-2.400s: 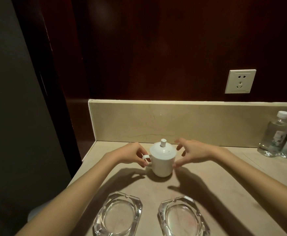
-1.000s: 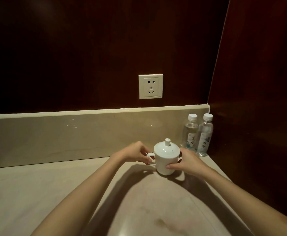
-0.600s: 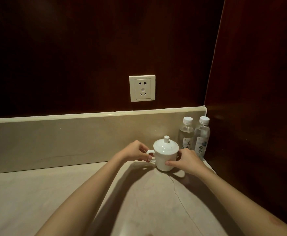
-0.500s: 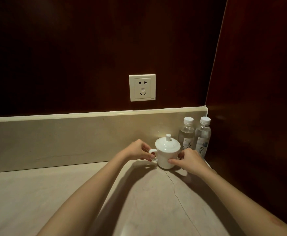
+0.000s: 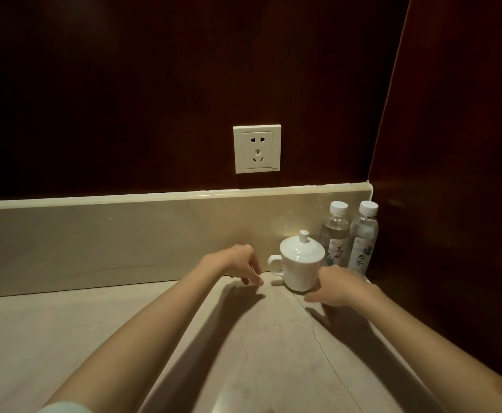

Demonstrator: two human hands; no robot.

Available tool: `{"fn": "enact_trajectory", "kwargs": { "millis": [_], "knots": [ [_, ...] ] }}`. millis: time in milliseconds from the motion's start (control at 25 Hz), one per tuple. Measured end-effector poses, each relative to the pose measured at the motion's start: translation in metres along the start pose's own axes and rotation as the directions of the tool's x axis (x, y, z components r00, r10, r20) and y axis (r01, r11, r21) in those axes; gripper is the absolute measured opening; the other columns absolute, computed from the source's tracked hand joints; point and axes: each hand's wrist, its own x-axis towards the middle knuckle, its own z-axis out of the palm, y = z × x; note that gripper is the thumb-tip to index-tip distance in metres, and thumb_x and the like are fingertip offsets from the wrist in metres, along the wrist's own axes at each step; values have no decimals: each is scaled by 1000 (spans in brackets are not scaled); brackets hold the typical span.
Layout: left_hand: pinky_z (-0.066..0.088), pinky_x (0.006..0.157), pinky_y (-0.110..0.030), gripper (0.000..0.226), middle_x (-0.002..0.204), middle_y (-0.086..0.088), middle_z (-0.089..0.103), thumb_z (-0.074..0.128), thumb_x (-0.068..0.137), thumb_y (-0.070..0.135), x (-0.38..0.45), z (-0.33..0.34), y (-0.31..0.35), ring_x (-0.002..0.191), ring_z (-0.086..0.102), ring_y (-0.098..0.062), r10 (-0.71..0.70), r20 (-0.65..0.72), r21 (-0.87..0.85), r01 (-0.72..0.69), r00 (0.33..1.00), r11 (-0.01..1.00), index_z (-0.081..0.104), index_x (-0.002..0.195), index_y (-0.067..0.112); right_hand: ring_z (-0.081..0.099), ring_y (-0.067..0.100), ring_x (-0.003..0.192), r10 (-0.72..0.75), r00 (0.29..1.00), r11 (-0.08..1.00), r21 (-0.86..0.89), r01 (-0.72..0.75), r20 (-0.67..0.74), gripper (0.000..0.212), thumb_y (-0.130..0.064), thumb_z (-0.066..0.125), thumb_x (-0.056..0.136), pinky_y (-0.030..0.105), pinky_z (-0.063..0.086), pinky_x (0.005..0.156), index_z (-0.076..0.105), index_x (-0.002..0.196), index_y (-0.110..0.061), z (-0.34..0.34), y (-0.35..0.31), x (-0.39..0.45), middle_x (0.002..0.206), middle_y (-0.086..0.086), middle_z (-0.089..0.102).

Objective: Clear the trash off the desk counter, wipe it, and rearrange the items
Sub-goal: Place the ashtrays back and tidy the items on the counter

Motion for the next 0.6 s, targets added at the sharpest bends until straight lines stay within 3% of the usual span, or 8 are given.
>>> {"fn": "enact_trajectory", "kwargs": {
  "millis": [120, 280, 600],
  "knots": [
    [52, 86, -27, 34, 95, 0, 74, 74, 80, 30, -21, -7, -8, 87, 70, -12, -40, 45, 156, 33, 998, 987, 69, 110, 15, 56, 22, 89, -60, 998, 984, -172, 54, -27, 35, -43, 57, 86, 28, 39, 71, 58, 105, -14, -7, -25, -13, 103, 3, 62],
    [53, 90, -31, 38, 100, 0, 75, 75, 78, 37, -61, -20, -27, 93, 68, -13, -109, 75, 230, 89, 991, 969, 68, 111, 20, 61, 23, 104, -138, 989, 968, -220, 124, -52, 34, -40, 59, 86, 27, 40, 75, 62, 103, -11, -13, -69, -21, 112, 4, 65],
    [54, 90, -34, 41, 104, -2, 74, 75, 79, 33, -172, -26, -104, 79, 67, -14, -216, 66, 278, 190, 974, 942, 65, 116, 18, 60, 26, 107, -252, 968, 935, -261, 240, -16, 42, -40, 61, 84, 31, 45, 81, 59, 116, -12, 9, -177, -44, 118, 6, 62]
  ]
}}
